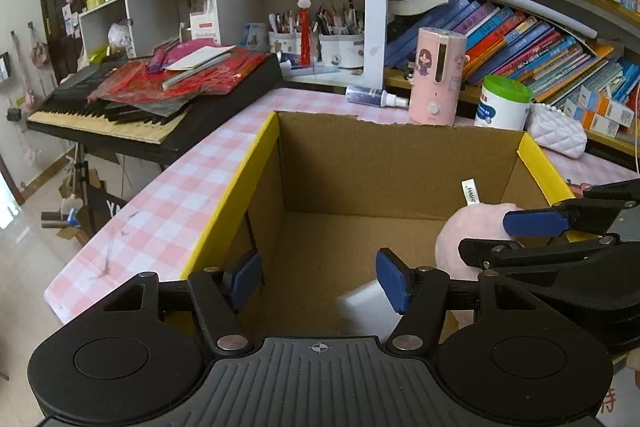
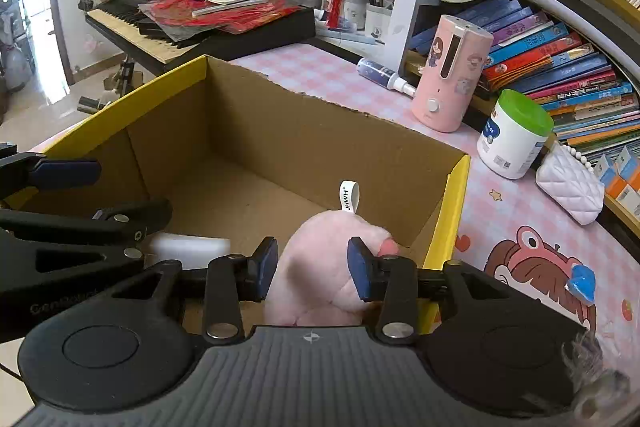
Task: Organize objects
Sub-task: 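Open the right tool to drop the pig into the box while the left lowers the charger, then open the left tool to release the charger into the box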
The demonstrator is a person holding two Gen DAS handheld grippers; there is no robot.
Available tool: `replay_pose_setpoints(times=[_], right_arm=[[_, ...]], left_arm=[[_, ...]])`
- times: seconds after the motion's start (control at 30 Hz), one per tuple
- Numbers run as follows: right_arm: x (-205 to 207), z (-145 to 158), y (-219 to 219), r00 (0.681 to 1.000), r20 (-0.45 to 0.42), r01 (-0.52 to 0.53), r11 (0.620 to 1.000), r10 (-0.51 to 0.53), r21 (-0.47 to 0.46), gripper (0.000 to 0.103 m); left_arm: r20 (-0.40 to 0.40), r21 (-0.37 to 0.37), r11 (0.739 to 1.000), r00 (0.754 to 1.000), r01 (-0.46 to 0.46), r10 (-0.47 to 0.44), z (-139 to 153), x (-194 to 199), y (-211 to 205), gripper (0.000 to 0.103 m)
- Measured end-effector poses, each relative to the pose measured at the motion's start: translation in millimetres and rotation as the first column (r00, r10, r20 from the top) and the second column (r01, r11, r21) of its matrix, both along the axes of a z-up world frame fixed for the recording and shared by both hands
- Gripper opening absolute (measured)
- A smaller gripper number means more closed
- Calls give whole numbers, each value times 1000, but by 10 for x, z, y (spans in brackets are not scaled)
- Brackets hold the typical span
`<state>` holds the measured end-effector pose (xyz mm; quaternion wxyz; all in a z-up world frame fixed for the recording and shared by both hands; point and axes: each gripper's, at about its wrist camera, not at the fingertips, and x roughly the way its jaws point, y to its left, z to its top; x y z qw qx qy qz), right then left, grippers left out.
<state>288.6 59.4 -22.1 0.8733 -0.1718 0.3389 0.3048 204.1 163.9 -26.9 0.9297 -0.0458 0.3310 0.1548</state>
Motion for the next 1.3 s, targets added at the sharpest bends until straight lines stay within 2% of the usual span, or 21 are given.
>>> replay_pose_setpoints(times=[0.1,0.17,0.23,0.33,0.5,0.8,1.3], right_arm=[[-4,15,-28,1000,4,22,999,-22,30,43],[-18,35,-66,999,15,47,997,-48,61,52],[-43,59,-103,997,26,69,994,-71,90,55],[-84,104,-139,995,48,87,990,-92,109,57],[-166,195,-215,989,78,114,982,-127,153,59],[-319,281,-352,971,139,166,965,-195,201,73],[-818,420,-402,947,210,193,954,-242,229,81]], left_arm=[[22,2,1000,1000,-14,14,34,-26,11,65],[44,0,1000,999,-26,26,74,-60,24,67],[79,-7,999,996,-35,35,126,-110,31,72],[129,0,999,990,-49,49,210,-185,20,78],[161,-2,997,984,-74,73,287,-243,-2,86],[192,-15,994,975,-108,109,312,-369,-57,94],[264,-23,995,959,-101,104,434,-860,-54,96]])
